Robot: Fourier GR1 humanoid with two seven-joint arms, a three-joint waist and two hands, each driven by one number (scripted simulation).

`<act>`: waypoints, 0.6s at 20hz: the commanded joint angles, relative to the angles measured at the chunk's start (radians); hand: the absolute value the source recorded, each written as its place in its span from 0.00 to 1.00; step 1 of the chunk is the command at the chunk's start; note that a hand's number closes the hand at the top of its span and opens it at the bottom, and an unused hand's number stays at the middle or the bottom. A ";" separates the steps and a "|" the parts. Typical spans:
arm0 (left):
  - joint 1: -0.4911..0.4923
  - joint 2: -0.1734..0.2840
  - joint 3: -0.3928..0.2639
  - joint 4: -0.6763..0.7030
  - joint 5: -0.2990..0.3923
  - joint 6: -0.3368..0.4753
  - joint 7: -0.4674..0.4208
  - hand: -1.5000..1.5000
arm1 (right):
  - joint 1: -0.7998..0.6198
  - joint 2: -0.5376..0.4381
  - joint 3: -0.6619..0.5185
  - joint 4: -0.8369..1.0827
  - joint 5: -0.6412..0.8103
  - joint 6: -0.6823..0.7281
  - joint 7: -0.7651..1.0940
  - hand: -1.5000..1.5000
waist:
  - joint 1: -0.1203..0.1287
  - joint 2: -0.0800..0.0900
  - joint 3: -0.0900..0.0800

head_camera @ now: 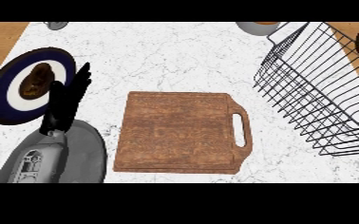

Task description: Pick the cupcake from the cutting board and place it in the basket

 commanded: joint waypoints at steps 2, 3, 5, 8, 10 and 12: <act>-0.014 -0.019 -0.004 0.011 -0.017 0.029 0.006 0.50 | 0.103 -0.068 -0.033 0.135 0.014 -0.066 -0.238 1.00 | 0.000 0.001 0.000; -0.060 0.022 0.027 0.076 0.014 -0.022 -0.024 0.50 | 0.042 -0.067 0.006 0.203 0.045 -0.095 -0.239 1.00 | 0.002 0.002 0.000; -0.075 0.006 0.019 0.080 0.004 -0.004 -0.013 0.50 | 0.076 -0.043 0.047 0.220 0.090 -0.152 -0.276 1.00 | 0.002 0.002 0.000; 0.030 -0.025 -0.030 -0.016 -0.039 0.025 -0.019 0.50 | 0.084 -0.057 0.065 0.286 0.120 -0.178 -0.326 1.00 | 0.006 0.000 0.000; 0.011 0.009 -0.004 -0.025 0.000 -0.023 0.021 0.50 | 0.067 -0.061 0.057 0.361 0.114 -0.189 -0.365 1.00 | 0.006 -0.001 0.000; 0.041 -0.007 0.006 0.027 0.001 -0.007 -0.063 0.50 | 0.112 -0.041 0.030 0.342 0.062 -0.133 -0.338 1.00 | 0.000 -0.002 -0.001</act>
